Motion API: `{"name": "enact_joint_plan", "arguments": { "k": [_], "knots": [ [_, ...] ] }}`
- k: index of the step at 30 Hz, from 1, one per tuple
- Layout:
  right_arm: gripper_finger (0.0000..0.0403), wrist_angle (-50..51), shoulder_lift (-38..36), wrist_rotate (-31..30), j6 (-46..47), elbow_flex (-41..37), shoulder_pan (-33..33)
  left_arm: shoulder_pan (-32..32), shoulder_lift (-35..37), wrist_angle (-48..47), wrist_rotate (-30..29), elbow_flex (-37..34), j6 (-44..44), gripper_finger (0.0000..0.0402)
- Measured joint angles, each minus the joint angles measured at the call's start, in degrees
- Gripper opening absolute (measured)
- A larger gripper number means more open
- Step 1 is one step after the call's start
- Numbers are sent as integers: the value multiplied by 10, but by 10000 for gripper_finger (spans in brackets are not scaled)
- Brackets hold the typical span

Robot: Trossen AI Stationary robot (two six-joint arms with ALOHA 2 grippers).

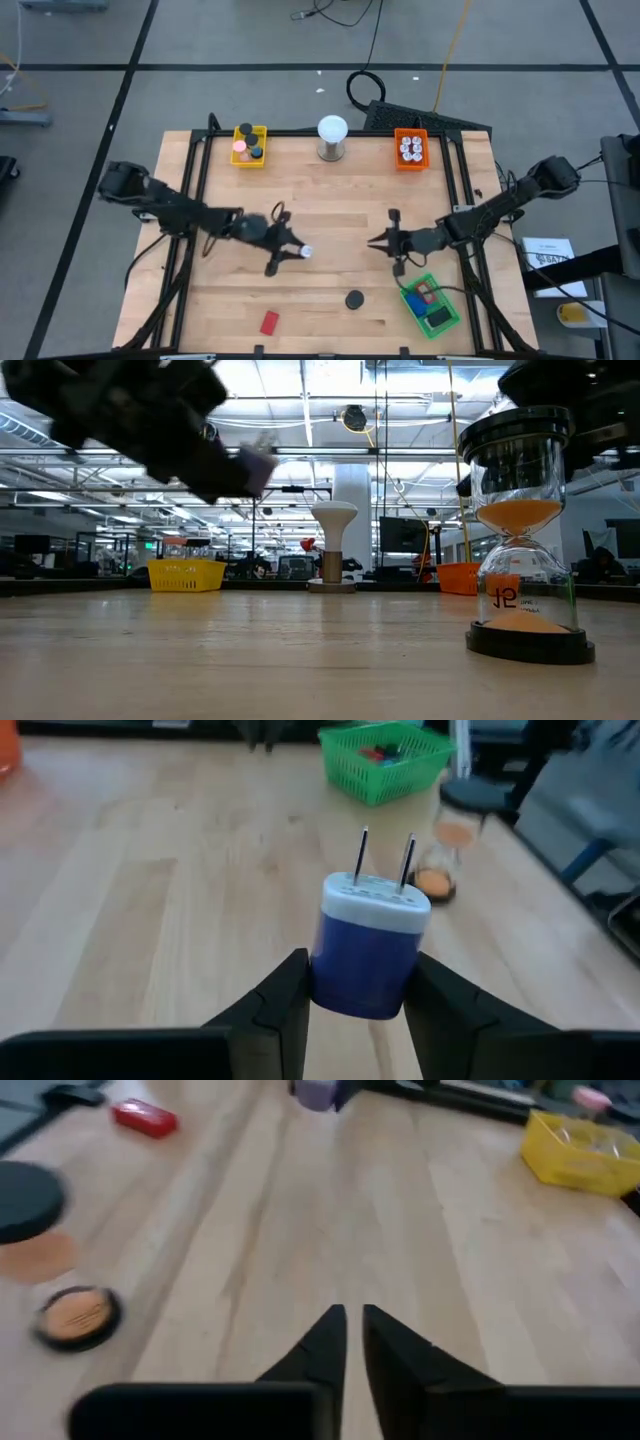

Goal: Pick & Place Office items
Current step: Put the violet charger adaptor into the orange bin

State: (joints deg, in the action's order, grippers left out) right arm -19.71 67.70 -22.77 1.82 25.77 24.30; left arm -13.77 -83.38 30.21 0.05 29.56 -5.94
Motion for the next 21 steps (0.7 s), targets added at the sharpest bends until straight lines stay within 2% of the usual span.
{"name": "enact_joint_plan", "arguments": {
  "k": [3,7,12,16,21],
  "knots": [
    [76,42,24,0,-1,41,-15,52,-41,19,81,23,10,130],
    [148,83,81,4,-71,117,-26,101,-109,20,176,72,22,130],
    [224,131,154,5,-156,204,-30,135,-177,30,258,128,23,130],
    [254,152,196,5,-213,252,-35,147,-208,28,291,164,22,130],
    [252,155,206,18,-270,275,-47,149,-224,14,304,187,18,130]
  ]
}}
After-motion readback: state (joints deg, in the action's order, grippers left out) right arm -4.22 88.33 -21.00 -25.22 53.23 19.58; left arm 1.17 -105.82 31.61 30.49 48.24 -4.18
